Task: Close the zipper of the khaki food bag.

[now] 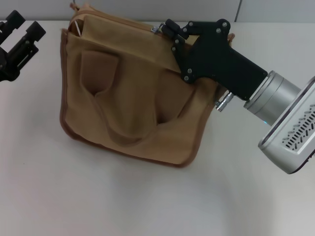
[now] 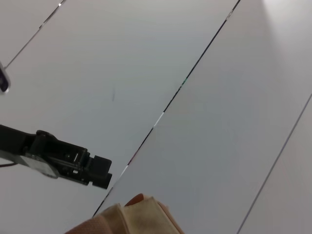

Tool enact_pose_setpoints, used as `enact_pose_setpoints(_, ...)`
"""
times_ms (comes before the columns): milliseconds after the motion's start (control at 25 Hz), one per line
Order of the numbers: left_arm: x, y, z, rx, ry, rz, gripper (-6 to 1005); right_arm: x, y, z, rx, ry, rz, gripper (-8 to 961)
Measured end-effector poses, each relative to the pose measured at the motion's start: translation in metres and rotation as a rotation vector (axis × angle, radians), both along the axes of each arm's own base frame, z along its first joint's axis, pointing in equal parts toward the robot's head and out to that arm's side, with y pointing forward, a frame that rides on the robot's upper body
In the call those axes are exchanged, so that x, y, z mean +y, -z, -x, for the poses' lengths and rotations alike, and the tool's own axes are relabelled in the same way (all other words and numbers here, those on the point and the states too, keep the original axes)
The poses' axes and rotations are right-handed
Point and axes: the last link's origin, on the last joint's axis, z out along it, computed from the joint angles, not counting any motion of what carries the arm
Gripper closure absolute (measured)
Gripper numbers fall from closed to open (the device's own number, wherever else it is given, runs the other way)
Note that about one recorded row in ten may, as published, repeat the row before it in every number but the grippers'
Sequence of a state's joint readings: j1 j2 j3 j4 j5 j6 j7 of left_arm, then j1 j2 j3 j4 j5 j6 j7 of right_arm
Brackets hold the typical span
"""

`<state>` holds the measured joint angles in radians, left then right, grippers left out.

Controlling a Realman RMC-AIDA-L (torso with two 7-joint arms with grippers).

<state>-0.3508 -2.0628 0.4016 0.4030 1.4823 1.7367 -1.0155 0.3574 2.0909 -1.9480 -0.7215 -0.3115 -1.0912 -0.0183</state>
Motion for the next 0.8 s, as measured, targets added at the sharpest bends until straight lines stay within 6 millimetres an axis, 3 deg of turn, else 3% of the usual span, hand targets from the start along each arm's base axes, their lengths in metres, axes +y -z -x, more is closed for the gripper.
enact_pose_setpoints(320, -0.004, 0.005, -0.008, 0.142, 0.097, -0.099, 345, -0.001, 0.001, 0.000, -0.002, -0.003, 0.006, 948)
enact_pose_setpoints(800, 0.006, 0.019, -0.020, 0.172, 0.140, -0.144, 344, -0.001, 0.003, 0.003, 0.008, -0.005, 0.026, 947)
